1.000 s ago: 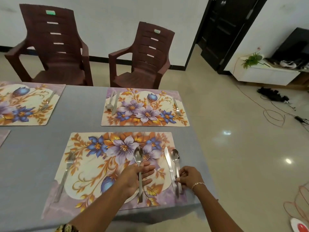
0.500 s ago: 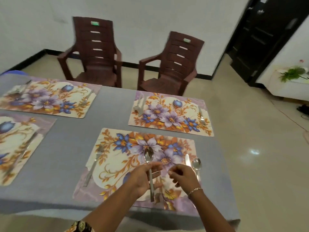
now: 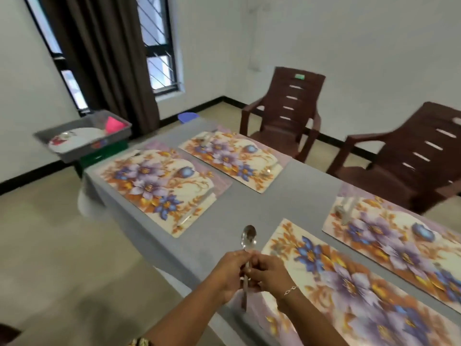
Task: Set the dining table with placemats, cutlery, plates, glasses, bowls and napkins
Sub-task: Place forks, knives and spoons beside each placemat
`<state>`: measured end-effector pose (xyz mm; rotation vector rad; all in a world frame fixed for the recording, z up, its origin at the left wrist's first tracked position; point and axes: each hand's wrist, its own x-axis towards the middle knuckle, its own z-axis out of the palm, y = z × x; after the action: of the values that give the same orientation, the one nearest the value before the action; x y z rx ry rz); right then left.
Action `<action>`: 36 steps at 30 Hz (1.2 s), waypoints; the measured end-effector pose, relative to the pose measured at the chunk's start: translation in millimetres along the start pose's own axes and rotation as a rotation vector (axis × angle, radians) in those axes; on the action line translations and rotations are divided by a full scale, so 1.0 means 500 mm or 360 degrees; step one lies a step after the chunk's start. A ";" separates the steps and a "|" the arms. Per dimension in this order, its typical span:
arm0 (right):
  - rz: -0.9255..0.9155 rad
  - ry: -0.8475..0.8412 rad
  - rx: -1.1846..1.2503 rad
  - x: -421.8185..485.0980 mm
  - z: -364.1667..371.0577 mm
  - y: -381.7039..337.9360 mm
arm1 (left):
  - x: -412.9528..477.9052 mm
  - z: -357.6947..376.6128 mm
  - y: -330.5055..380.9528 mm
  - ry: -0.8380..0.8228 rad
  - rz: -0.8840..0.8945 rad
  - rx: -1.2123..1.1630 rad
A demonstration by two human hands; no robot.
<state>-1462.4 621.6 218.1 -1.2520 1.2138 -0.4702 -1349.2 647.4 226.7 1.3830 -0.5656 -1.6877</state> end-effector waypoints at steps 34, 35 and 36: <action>0.0455 0.0829 -0.1246 0.461 0.253 -0.163 | 0.361 -0.730 0.345 0.0346 0.0802 0.1564; 0.0358 0.0842 -0.1342 0.463 0.265 -0.177 | 0.367 -0.741 0.350 0.0308 0.0841 0.1649; 0.0257 0.0834 -0.1388 0.467 0.281 -0.188 | 0.372 -0.751 0.353 0.0261 0.0894 0.1745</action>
<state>-1225.0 462.3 180.2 -1.7929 2.0787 -0.1302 -939.8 463.1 155.3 1.7969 -1.7462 -0.7527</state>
